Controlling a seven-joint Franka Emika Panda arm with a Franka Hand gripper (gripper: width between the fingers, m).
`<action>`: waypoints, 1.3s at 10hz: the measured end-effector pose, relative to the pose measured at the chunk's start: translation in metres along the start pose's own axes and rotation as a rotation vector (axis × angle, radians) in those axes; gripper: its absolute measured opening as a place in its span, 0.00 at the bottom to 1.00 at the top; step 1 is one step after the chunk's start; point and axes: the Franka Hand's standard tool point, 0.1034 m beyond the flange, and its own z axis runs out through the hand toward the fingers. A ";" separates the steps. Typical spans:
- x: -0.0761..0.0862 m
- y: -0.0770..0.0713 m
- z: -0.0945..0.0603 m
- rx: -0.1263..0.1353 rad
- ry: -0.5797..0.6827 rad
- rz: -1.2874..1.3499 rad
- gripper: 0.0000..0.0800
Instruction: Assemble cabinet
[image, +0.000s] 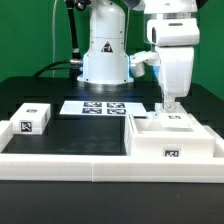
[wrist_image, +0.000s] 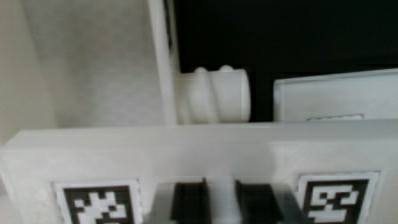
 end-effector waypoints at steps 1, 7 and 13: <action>0.000 0.000 0.000 0.000 0.000 0.000 0.09; 0.009 0.057 0.000 -0.042 0.032 0.002 0.09; 0.009 0.074 0.000 -0.060 0.042 -0.008 0.09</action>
Offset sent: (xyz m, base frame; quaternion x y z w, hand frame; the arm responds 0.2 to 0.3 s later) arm 0.0450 0.0090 -0.0102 0.0181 0.0117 -0.0199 0.9996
